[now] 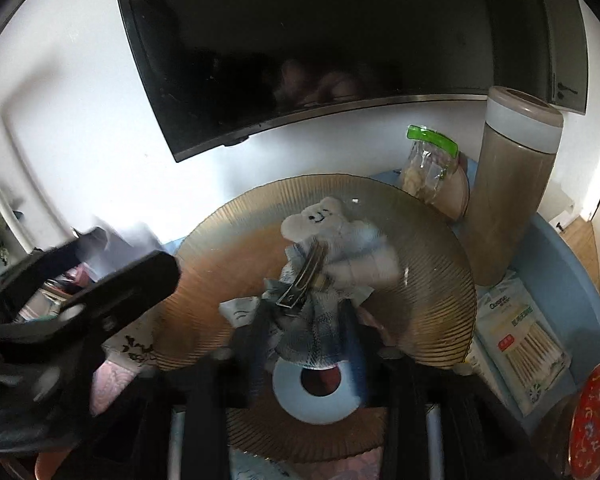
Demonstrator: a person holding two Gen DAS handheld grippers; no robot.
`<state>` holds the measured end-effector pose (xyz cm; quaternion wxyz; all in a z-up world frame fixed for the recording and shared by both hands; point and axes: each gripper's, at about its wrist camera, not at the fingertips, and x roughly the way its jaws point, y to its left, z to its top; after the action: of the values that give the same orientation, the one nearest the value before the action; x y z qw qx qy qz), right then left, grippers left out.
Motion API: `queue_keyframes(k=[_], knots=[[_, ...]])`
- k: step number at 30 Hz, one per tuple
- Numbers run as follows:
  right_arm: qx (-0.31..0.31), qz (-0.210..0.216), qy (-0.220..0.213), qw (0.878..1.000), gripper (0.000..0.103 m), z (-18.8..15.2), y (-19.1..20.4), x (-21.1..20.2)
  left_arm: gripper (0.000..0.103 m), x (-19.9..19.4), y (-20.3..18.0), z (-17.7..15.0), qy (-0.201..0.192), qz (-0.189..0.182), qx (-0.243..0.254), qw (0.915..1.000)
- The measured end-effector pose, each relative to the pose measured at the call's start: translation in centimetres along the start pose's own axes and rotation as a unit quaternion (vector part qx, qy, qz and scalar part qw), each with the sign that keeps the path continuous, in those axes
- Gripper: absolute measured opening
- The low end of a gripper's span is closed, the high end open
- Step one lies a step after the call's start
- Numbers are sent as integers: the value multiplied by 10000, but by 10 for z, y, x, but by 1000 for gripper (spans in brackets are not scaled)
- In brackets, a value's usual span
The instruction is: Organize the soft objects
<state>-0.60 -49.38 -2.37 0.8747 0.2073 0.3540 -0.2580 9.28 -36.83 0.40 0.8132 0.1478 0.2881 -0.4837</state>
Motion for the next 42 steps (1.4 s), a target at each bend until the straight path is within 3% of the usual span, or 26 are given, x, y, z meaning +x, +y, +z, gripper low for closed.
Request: queue_keyframes(k=[7,9,20,23,25,27,29,33,42], knots=[[-64,-57,-80,9999,51,-3,-3,-4,101,-30,12,-2,-203,-577,-188,9980],[-62,-34,-115,9999,52,-5,-2,-10,101,-44,15,-1,-322,-597,-176,9975],[-249,407,-154,9987,60,-32,47,-45,101,-139,64,-39,-575,26,-388,9976],[-263,570,-88,9980,63,-42,62,-49,101,-154,81,-56,-470,118,-571,9972],[-276,772,8,9966,68,-53,76,-52,101,-158,93,-71,-196,84,-679,9975],[-450,938,22,9946,82,-65,95,-58,101,-165,107,-89,-114,122,-765,9969],[-732,934,-77,9929,87,-78,118,-67,101,-169,118,-103,-35,227,-867,9960],[-1266,973,-132,9871,88,-109,159,-77,101,-177,138,-130,149,176,-1164,9929],[-1670,1214,453,9774,88,-158,203,-53,101,-193,166,-202,365,230,-1737,9839]])
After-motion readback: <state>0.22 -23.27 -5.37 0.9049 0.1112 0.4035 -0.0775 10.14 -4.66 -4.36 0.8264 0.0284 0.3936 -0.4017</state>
